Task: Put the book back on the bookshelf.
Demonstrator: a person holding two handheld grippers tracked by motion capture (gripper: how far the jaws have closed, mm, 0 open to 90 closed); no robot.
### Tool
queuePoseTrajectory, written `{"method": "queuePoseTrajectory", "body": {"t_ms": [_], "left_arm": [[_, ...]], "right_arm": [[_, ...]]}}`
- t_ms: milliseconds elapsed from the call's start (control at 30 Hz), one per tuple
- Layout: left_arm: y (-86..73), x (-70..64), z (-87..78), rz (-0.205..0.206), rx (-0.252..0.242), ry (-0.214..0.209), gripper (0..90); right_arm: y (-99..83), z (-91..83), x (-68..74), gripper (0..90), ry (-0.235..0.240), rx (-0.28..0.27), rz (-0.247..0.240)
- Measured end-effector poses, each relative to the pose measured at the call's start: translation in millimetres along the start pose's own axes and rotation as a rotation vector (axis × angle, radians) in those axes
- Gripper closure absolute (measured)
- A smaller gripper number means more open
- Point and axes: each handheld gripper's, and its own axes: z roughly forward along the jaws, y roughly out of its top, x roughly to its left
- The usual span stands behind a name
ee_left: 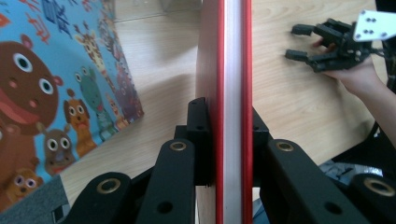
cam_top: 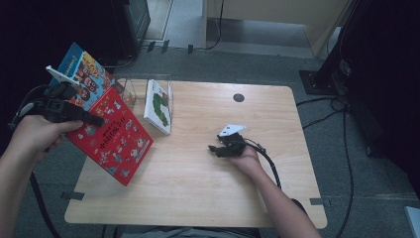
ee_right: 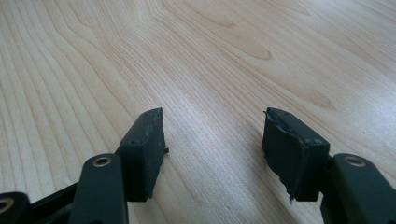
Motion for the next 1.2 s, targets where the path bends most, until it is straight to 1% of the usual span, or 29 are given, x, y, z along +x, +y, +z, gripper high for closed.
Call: {"method": "queuePoseTrajectory", "body": {"t_ms": [67,100,200,333,400,500,567,700,967,1067,1200], "left_arm": [[5.5,1.6,0.8,-0.013,0.001,0.011,79.9],[8.1,1.7,1.5,-0.026,-0.009,0.017,80.0],[13.9,2.9,2.9,-0.036,-0.048,0.037,79.9],[22.5,8.2,6.1,-0.085,-0.066,0.045,79.9],[27.2,11.7,9.3,-0.114,-0.065,0.046,80.0],[35.0,13.7,14.6,-0.141,-0.066,0.066,79.9],[40.3,14.6,16.7,-0.152,-0.069,0.073,79.8],[48.9,18.1,19.3,-0.173,-0.082,0.074,79.7],[63.6,24.8,22.9,-0.212,-0.102,0.108,79.7],[68.5,27.0,23.7,-0.221,-0.121,0.101,79.5],[75.8,27.9,25.7,-0.22,-0.121,0.099,79.5]], "right_arm": [[0.0,0.1,0.1,39.0,0.0,0.0,0.0],[0.1,0.1,0.3,38.8,-0.001,0.0,0.001],[0.2,0.3,0.7,38.4,-0.002,0.001,0.001],[0.8,1.0,1.4,38.1,0.0,0.001,0.001],[1.3,1.4,1.7,38.2,0.002,0.002,-0.002],[1.8,2.3,2.2,38.2,0.004,-0.001,-0.007],[2.0,2.4,2.6,38.1,0.005,0.0,-0.006],[2.0,2.5,2.7,38.2,0.005,0.0,-0.005],[2.0,2.5,2.9,38.2,0.004,0.0,-0.004],[1.9,2.4,3.4,38.4,0.0,0.0,-0.002],[1.7,2.3,3.6,38.3,0.001,-0.002,-0.005]]}}
